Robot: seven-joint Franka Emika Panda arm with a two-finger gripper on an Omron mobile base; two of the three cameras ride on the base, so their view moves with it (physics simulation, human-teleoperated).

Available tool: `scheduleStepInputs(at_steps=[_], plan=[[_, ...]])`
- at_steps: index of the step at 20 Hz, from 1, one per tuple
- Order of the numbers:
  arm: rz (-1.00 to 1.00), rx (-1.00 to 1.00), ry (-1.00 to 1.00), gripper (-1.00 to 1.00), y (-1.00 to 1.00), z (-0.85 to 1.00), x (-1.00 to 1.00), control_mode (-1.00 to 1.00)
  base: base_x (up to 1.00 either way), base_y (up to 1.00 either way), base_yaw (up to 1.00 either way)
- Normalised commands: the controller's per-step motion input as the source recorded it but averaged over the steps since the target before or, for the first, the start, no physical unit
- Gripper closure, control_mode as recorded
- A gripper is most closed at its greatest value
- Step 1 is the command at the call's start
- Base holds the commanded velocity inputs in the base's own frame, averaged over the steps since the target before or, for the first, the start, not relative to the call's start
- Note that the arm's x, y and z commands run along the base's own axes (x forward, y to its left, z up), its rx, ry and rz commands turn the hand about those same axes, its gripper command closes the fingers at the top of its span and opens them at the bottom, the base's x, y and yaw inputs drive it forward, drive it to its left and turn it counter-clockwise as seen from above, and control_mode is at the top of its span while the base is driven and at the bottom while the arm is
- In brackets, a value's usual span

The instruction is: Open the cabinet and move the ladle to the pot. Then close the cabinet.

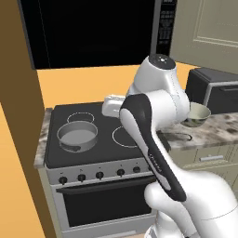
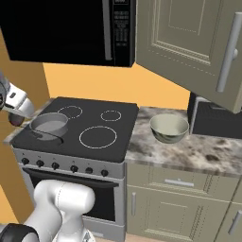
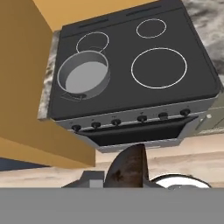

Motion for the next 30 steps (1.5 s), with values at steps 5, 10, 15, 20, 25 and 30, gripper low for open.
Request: scheduleStepInputs(at_steps=[5,10,15,20,25,30], plan=[[0.02,0.00,0.07,1.00,0.32,-0.47,0.94,-1.00,0.00,0.00,0.00],[0.05,0.00,0.04,1.00,0.34,-0.36,0.83,-1.00,0.00,0.00,0.00],[0.03,0.00,0.00,1.00,0.51,-0.33,0.66,-1.00,0.00,0.00,0.00],[0.01,0.00,0.00,1.00,0.43,-0.51,0.63,-1.00,0.00,0.00,0.00],[0.00,0.00,0.00,1.00,0.24,-0.36,0.62,-1.00,0.00,0.00,0.00],[0.00,-0.01,0.00,1.00,0.15,-0.25,0.48,-1.00,0.00,0.00,0.00]])
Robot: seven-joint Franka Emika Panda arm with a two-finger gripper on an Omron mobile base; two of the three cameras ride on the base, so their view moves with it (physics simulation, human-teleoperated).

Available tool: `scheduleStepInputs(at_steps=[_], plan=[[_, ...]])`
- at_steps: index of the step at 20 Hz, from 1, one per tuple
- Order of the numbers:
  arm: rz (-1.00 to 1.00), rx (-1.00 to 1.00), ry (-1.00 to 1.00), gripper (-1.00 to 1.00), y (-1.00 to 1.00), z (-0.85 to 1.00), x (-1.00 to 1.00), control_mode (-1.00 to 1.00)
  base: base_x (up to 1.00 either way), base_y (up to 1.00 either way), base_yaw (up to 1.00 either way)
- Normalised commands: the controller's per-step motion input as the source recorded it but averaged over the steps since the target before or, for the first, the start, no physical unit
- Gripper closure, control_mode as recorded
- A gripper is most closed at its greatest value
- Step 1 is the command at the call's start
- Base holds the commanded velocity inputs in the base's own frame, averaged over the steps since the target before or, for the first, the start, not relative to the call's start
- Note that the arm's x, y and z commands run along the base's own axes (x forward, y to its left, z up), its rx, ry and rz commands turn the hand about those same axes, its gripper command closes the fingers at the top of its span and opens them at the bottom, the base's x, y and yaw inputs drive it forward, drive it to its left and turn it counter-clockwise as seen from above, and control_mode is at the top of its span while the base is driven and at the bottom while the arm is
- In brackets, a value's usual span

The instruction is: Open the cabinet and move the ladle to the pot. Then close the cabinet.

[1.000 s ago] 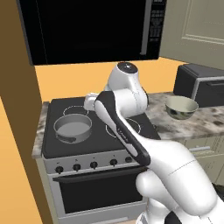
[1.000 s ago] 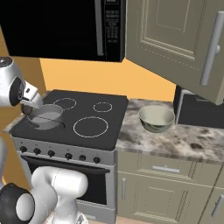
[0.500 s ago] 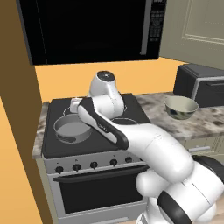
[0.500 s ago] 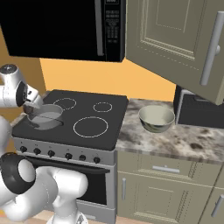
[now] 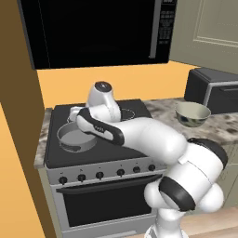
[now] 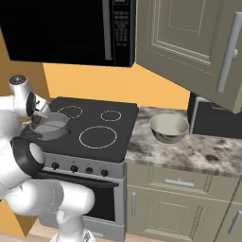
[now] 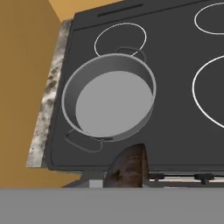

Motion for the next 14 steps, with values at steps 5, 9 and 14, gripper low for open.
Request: scheduleStepInputs(at_steps=[5,9,14], plan=[[0.00,-0.03,0.00,1.00,0.09,-0.30,0.38,-1.00,0.00,0.00,0.00],[0.00,-0.03,0.00,1.00,0.11,-0.28,0.36,-1.00,0.00,0.00,0.00],[0.00,-0.03,0.00,1.00,0.13,-0.22,0.36,-1.00,0.00,0.00,0.00]])
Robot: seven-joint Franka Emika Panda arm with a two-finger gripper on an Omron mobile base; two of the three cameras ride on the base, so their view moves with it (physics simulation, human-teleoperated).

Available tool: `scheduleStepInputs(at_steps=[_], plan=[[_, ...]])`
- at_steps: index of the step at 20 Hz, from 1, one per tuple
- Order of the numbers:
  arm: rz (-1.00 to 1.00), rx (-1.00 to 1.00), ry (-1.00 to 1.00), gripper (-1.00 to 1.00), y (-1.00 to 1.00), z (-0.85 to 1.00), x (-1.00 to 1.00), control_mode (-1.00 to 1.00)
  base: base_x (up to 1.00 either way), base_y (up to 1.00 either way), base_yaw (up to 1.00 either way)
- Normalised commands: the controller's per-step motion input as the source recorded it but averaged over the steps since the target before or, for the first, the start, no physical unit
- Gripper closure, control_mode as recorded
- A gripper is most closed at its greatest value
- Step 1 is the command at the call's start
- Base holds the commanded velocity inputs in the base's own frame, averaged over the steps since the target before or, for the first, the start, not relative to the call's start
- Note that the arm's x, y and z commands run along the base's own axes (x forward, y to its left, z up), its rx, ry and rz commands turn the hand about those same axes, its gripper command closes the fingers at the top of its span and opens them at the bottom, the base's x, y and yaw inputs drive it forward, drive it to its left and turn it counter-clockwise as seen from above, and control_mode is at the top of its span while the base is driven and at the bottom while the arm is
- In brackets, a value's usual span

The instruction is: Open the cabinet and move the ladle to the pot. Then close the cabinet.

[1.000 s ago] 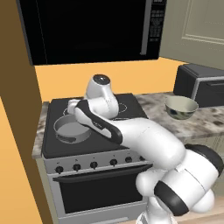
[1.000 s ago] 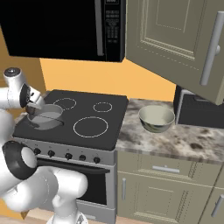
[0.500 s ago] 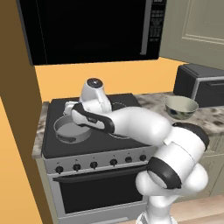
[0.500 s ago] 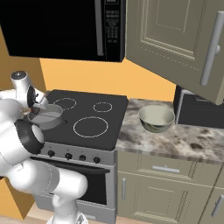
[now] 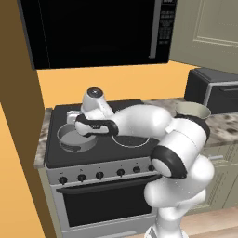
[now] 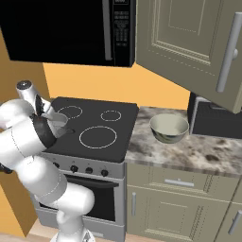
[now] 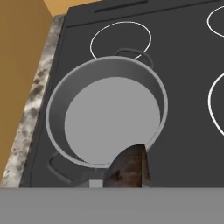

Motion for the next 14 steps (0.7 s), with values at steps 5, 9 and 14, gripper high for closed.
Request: scheduleStepInputs(at_steps=[5,9,14], plan=[[0.00,-0.01,0.00,1.00,0.09,-0.17,0.31,-1.00,0.00,0.00,0.00],[0.00,0.00,0.00,1.00,0.15,-0.26,0.37,-1.00,0.00,0.00,0.00],[0.00,0.00,0.00,1.00,0.17,-0.25,0.37,-1.00,0.00,0.00,0.00]])
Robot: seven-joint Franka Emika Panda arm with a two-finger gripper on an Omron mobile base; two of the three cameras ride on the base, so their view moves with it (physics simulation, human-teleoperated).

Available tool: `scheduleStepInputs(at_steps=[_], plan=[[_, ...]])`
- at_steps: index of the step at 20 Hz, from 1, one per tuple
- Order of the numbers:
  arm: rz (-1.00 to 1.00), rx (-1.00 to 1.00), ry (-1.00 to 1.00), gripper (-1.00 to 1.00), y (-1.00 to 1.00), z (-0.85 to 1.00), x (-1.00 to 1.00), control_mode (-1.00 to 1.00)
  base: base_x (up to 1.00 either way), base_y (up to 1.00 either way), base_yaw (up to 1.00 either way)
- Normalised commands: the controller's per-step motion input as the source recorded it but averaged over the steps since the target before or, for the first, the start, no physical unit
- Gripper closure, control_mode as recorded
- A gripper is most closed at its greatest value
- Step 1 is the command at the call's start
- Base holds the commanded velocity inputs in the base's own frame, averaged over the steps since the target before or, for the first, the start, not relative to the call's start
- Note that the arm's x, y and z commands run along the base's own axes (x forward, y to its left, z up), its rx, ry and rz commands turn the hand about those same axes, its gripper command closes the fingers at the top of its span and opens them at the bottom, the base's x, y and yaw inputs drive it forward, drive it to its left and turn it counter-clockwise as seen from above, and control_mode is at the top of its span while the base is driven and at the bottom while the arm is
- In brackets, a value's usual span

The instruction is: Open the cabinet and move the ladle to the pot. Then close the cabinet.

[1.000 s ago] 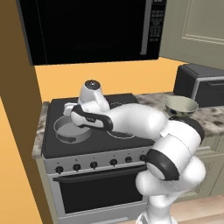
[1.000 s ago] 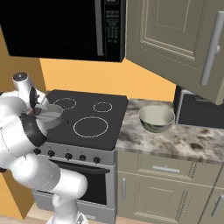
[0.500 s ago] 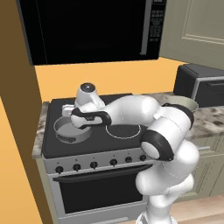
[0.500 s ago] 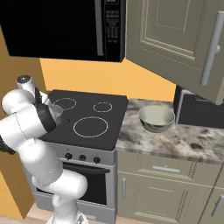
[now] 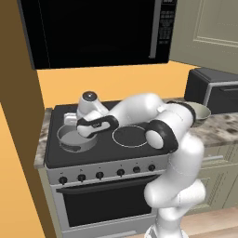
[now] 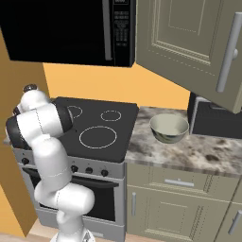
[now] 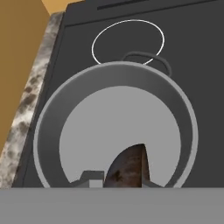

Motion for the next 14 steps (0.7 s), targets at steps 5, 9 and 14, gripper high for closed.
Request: scheduleStepInputs(at_steps=[5,9,14], plan=[[0.00,0.00,0.00,1.00,0.23,-0.22,0.32,-1.00,0.00,0.00,0.00],[0.00,-0.01,0.00,1.00,0.28,-0.21,0.29,-1.00,0.00,0.00,0.00],[0.00,-0.01,0.00,1.00,0.25,-0.19,0.29,-1.00,0.00,0.00,0.00]])
